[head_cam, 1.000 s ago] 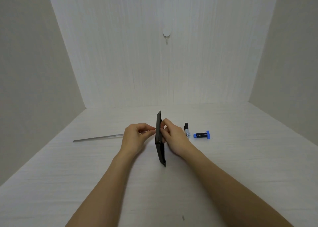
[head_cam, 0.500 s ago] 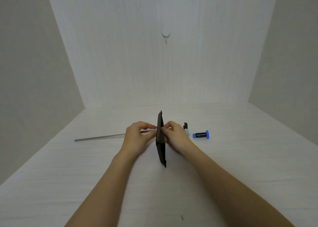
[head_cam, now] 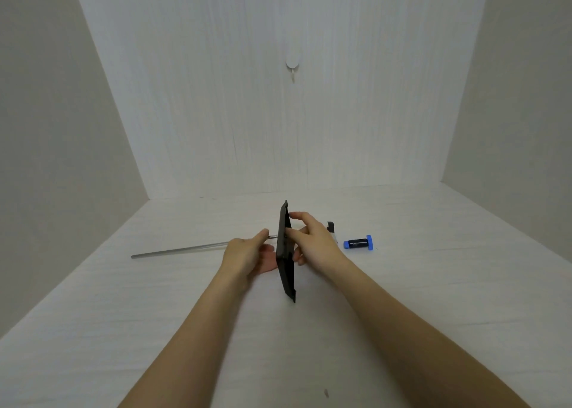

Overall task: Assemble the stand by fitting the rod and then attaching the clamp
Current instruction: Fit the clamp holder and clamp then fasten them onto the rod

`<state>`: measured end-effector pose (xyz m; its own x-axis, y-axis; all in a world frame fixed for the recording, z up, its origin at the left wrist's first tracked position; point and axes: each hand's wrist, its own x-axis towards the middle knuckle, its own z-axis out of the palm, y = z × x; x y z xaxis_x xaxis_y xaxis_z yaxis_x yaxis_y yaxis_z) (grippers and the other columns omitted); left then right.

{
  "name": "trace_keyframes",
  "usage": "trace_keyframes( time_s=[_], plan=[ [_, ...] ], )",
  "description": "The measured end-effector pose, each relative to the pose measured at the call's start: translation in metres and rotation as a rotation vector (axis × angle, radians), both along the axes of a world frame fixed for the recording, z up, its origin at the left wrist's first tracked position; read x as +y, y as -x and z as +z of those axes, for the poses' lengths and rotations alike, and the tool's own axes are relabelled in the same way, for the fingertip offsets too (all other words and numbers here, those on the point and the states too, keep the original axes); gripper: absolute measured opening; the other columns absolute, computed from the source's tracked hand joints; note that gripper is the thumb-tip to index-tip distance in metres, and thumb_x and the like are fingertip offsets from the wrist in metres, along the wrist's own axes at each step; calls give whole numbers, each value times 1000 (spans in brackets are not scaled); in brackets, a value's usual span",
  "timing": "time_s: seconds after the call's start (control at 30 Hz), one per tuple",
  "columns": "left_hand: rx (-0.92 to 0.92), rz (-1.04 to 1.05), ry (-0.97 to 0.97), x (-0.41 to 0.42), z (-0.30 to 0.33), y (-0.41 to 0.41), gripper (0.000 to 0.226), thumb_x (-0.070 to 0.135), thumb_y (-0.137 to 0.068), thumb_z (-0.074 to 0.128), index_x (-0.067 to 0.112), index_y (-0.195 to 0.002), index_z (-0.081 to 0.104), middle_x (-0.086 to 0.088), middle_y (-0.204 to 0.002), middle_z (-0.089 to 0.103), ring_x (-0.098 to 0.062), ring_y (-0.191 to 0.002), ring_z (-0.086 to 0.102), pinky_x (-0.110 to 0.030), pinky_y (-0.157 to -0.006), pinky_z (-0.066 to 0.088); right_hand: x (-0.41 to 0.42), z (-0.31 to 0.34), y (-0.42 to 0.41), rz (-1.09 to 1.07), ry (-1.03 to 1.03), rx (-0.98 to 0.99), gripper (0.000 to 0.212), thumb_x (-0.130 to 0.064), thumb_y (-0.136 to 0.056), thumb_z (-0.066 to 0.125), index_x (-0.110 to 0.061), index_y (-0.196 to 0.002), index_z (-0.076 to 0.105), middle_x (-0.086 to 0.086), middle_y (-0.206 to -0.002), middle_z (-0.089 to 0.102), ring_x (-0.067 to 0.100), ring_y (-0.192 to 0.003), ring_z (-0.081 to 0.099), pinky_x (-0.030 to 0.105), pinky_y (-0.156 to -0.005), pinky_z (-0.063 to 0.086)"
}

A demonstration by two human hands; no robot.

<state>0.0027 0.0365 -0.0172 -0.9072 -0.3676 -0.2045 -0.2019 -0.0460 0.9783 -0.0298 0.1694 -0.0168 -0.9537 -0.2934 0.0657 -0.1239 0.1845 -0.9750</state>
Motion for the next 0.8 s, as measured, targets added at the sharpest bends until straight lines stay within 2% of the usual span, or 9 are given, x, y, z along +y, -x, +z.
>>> trace_keyframes(
  time_s=[0.07,0.13,0.3,0.37,0.47,0.57,0.63,0.7,0.8],
  plan=[
    [27,-13,-97,4,0,-1,28,18,-92,56,-5,-81,66,-11,-62,71,-18,-48,68,-21,-46,53,-1,-1,1,14,3,10,40,-21,-91,51,-25,-130,47,5,-74,60,17,-54,55,27,-53,47],
    [26,3,-212,8,0,0,26,20,-93,56,1,-79,67,-5,-58,71,-16,-50,68,-22,-46,52,-1,-2,2,29,-8,31,41,-21,-91,52,-26,-131,48,3,-72,58,17,-55,55,26,-53,47],
    [1,27,-467,10,4,3,23,23,-92,58,1,-91,64,-11,-87,68,-25,-75,65,-34,-66,54,-3,-3,-2,73,-21,78,40,-24,-90,54,-32,-129,49,1,-74,57,17,-56,54,22,-50,45],
    [3,33,-495,10,5,4,25,23,-92,58,-1,-98,63,-14,-99,67,-27,-81,64,-37,-76,55,-3,-2,-3,81,-19,80,38,-23,-90,55,-33,-127,51,3,-74,56,16,-56,54,23,-50,45],
    [6,40,-500,10,7,6,38,20,-94,56,-5,-121,57,-17,-124,62,-34,-105,62,-44,-96,49,-3,-2,-4,89,-12,83,34,-24,-90,56,-32,-123,53,4,-74,58,15,-55,56,25,-52,47],
    [2,2,-508,9,10,5,40,20,-95,52,-5,-127,53,-21,-131,58,-38,-120,55,-47,-105,43,-3,-1,-2,80,6,63,29,-23,-89,58,-25,-118,54,10,-80,61,17,-57,57,29,-54,49],
    [-11,-46,-529,8,14,2,42,21,-97,48,-6,-128,52,-21,-125,60,-37,-106,59,-43,-96,49,-3,0,-2,62,41,23,27,-21,-88,60,-16,-113,52,10,-77,61,18,-53,56,30,-52,47],
    [6,-101,-495,6,19,1,43,23,-98,45,-7,-128,51,-21,-107,60,-32,-85,58,-38,-76,54,-4,1,-3,23,110,-46,31,-20,-86,62,-12,-112,48,7,-72,57,16,-47,51,28,-48,43],
    [86,-134,-389,5,23,1,41,21,-98,46,-9,-124,53,-20,-96,61,-28,-74,60,-37,-78,50,-3,6,-4,-38,250,-166,36,-17,-85,63,-12,-116,44,6,-64,51,15,-45,44,23,-43,36]
  ],
)
